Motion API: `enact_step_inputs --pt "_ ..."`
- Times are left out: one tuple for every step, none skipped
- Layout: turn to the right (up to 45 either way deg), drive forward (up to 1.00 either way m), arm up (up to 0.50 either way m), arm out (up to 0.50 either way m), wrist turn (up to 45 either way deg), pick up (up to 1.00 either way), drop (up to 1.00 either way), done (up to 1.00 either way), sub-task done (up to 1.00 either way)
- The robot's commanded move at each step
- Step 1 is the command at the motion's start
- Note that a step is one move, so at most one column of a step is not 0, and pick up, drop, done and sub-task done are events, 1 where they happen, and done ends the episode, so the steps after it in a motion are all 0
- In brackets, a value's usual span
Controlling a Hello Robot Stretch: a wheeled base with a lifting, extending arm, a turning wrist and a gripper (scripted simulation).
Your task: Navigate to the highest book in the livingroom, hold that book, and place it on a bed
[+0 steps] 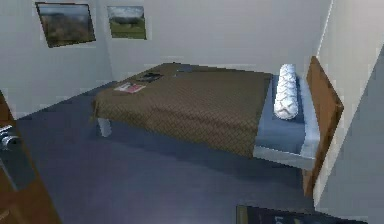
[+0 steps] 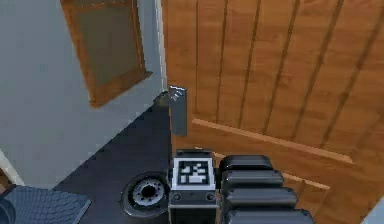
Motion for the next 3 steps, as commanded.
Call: enact_step_inputs --pt "0.0 0.95 0.00 0.00 0.0 0.00 0.00 0.00 0.00" --pt "21.0 0.00 0.00 0.00 0.0 0.00 0.00 0.00 0.00" --pt "0.0 0.40 0.00 0.00 0.0 0.00 0.00 0.00 0.00"
